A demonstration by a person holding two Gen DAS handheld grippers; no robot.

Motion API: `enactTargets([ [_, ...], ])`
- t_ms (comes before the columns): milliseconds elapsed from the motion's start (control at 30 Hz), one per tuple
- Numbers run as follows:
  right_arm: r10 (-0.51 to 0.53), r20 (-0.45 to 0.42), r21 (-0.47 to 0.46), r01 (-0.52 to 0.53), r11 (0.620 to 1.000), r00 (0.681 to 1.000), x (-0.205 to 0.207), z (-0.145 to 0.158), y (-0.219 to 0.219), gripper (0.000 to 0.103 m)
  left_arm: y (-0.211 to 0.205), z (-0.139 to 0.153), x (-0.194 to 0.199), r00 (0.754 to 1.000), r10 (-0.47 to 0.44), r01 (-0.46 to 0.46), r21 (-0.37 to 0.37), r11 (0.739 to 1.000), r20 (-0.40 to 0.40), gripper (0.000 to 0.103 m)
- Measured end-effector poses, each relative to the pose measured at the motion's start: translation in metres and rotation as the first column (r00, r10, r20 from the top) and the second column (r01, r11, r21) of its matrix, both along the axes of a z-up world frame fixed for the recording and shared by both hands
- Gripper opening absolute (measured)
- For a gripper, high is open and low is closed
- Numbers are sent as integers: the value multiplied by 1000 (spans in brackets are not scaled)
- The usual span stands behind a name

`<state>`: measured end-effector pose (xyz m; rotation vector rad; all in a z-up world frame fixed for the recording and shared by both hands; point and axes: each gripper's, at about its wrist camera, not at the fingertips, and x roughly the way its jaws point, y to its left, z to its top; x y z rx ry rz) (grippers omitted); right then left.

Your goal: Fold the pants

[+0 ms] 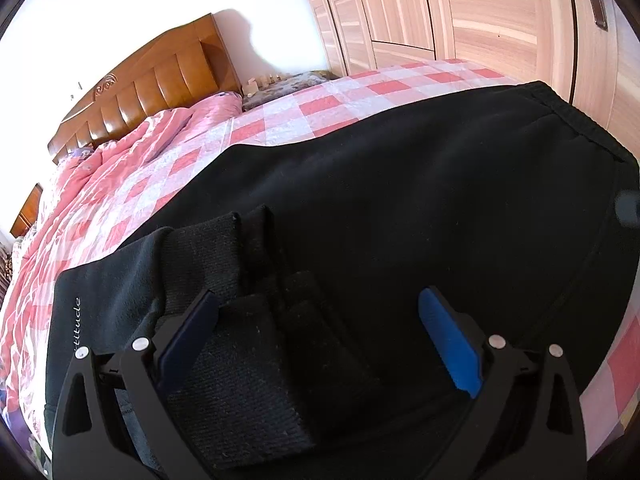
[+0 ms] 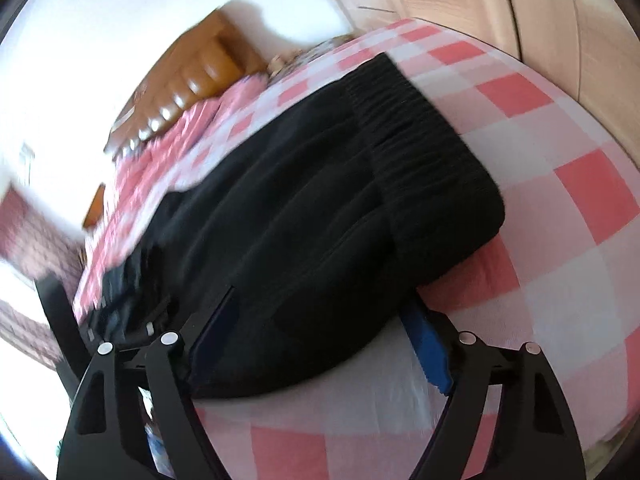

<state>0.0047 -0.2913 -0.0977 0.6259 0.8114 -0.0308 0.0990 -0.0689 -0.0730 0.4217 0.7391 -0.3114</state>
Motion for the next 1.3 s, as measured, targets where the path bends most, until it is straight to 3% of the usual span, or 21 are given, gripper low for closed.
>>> enactTargets([
  [67,-20,0,-41,20,999,1000,2,1,6,78,1,0,0,1000,0,0,0,1000,1,100],
  [133,-36,12,-96,37,995,999,0,0,12,64,1,0,0,1000,-1,1,0,1000,1,100],
  [167,-47,27,-86,49,995,999,-4,-2,10,60,1,0,0,1000,-1,1,0,1000,1,100],
  [200,-55,42,-38,57,998,998,-8,-6,4,46,1,0,0,1000,-3,3,-1,1000,2,100],
  [233,-61,55,1,61,998,997,-11,-8,0,40,2,0,-1,1000,-4,4,-2,1000,4,100],
  [333,-85,95,32,82,996,992,-19,-10,-5,33,2,0,-1,1000,-6,6,-3,1000,6,100],
  [633,-119,170,77,107,991,978,-25,0,-5,29,2,0,-3,1000,-8,8,-2,1000,7,100],
  [767,-100,231,44,93,995,968,-25,18,2,27,2,2,-4,1000,-4,5,-8,1000,8,100],
  [867,-74,272,-14,81,997,960,-25,33,12,26,17,24,-20,997,-29,38,-122,992,72,95],
  [967,-22,319,-83,51,995,947,-17,51,27,25,44,52,-26,990,26,2,-198,980,139,95],
  [1067,36,371,-139,18,990,928,-4,70,45,23,83,46,2,993,112,-101,-253,962,27,95],
  [1167,103,413,-206,-18,978,905,8,87,66,19,101,10,32,981,149,-171,-193,966,-123,96],
  [1233,156,430,-244,-52,968,889,19,99,83,19,118,-2,39,982,103,-149,-307,940,-159,99],
  [1300,216,437,-290,-91,953,873,30,108,104,18,119,2,40,981,102,-148,-302,942,-164,99],
])
